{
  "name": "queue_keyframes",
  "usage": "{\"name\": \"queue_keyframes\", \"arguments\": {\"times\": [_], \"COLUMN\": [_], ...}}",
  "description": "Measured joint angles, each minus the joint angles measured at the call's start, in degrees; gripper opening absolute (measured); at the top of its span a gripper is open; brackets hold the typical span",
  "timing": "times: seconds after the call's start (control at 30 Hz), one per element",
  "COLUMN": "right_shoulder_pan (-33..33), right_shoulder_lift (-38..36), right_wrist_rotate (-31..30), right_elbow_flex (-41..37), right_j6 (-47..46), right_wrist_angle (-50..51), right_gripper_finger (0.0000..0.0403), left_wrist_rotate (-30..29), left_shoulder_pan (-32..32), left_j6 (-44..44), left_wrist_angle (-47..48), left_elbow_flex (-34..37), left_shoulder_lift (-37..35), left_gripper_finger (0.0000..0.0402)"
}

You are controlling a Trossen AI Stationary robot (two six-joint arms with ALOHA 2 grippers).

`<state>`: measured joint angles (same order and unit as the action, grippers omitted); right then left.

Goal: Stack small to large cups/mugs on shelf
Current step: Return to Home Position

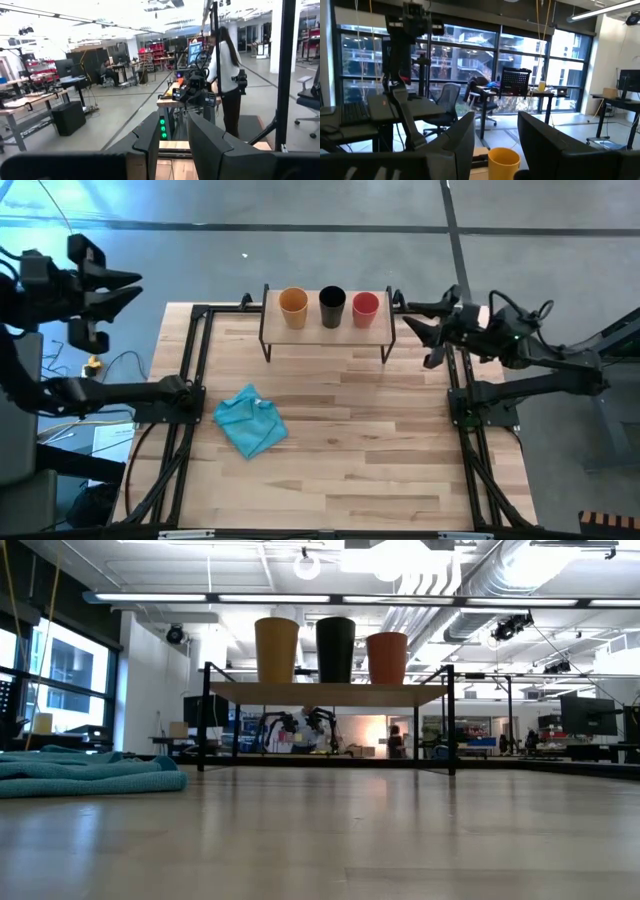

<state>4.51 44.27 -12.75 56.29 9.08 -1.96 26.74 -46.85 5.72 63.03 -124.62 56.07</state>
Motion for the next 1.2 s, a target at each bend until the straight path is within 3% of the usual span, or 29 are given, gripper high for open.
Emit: {"name": "queue_keyframes", "arguments": {"times": [0.13,0.37,0.57,0.83,1.2], "right_shoulder_pan": [0.0,0.0,0.0,0.0,0.0], "right_shoulder_lift": [-0.8,-3.2,-8.1,-14.0,-15.2], "right_wrist_rotate": [2.0,4.3,4.7,4.6,3.4], "right_elbow_flex": [0.0,0.0,0.0,0.0,0.0], "right_j6": [-0.1,-3.8,-6.7,-8.7,-10.6], "right_wrist_angle": [0.5,4.8,9.4,13.6,21.5], "right_gripper_finger": [0.0142,0.0142,0.0142,0.0142,0.0142], "left_wrist_rotate": [1.4,2.1,-2.4,-3.4,-3.5], "left_shoulder_pan": [0.0,0.0,0.0,0.0,0.0], "left_j6": [-2.1,-9.1,-13.8,-18.0,-20.5], "left_wrist_angle": [-10.3,-37.2,-51.0,-54.4,-54.4], "left_elbow_flex": [14.3,44.6,61.3,70.1,72.7], "left_shoulder_lift": [-5.6,-18.2,-26.4,-30.2,-30.1], "left_gripper_finger": [0.0088,0.0088,0.0088,0.0088,0.0088]}}
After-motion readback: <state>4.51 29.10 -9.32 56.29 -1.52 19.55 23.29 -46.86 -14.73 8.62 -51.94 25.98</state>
